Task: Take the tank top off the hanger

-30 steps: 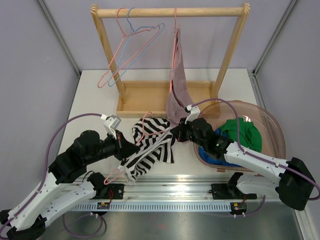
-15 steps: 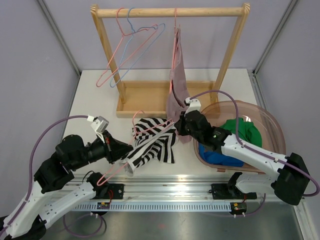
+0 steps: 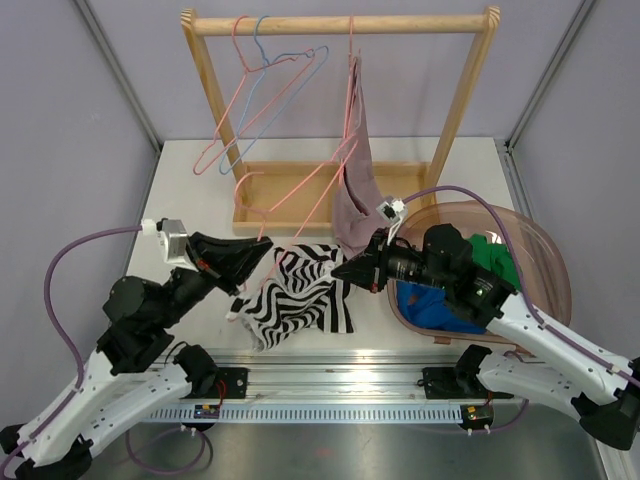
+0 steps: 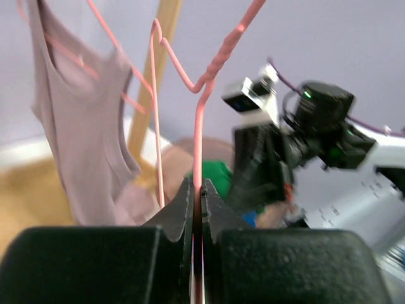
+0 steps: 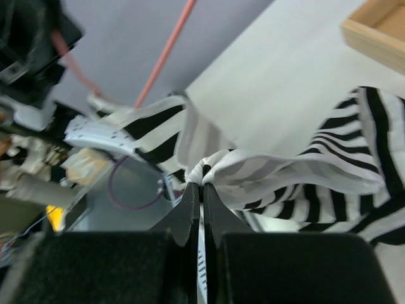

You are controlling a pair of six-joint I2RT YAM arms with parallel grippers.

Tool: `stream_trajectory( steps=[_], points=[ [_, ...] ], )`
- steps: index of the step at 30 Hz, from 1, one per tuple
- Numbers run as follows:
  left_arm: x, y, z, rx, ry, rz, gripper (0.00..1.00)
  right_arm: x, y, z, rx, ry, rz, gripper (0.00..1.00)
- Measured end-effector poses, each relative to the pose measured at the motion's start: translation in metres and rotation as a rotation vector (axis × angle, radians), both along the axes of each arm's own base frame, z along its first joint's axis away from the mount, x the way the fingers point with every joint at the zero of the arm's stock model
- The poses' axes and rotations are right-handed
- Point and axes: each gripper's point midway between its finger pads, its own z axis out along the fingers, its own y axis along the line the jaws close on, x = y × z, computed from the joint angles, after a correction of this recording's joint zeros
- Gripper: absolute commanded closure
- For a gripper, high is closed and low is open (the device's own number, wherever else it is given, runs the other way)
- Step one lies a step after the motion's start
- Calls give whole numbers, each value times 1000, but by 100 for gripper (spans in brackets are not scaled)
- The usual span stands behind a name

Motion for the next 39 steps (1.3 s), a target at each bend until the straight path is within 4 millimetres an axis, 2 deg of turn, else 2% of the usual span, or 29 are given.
stream_trajectory(
  steps=[5, 10, 13, 17, 18, 19, 20, 21, 22, 23, 27, 30, 35, 39],
  points=[
    [39, -8, 36, -65, -154, 136, 100, -28, -1, 33, 91, 3, 119, 100],
    [63, -10, 59, -128, -294, 244, 100, -51, 5, 58, 179, -2, 252, 100],
    [73, -9, 65, -153, -320, 294, 100, -59, 16, 57, 155, 9, 296, 100],
    [78, 0, 64, -163, -293, 346, 100, -48, 21, 37, 66, 21, 217, 99],
    [80, 2, 62, -159, -279, 358, 100, -44, 20, 32, 46, 24, 191, 94],
    [83, 4, 59, -148, -258, 370, 100, -38, 18, 25, 23, 29, 156, 70],
    [85, 5, 57, -136, -236, 384, 100, -33, 17, 19, 3, 36, 123, 61],
    [88, 6, 57, -123, -217, 396, 100, -28, 15, 13, -18, 37, 92, 47],
    [92, 6, 57, -110, -197, 408, 100, -23, 14, 6, -41, 41, 64, 10],
    [95, 5, 59, -95, -178, 417, 100, -19, 12, -1, -63, 48, 39, 1],
    [112, -3, 67, -20, -91, 443, 100, -6, 6, -27, -143, 58, -36, 0],
    [128, -14, 75, 49, -28, 462, 100, -2, 0, -38, -181, 67, -70, 0],
    [159, -29, 87, 166, 70, 488, 100, 1, -9, -39, -196, 56, -113, 1],
    [193, -23, 92, 212, 130, 532, 100, 1, -15, -35, -191, 43, -134, 0]
  ],
)
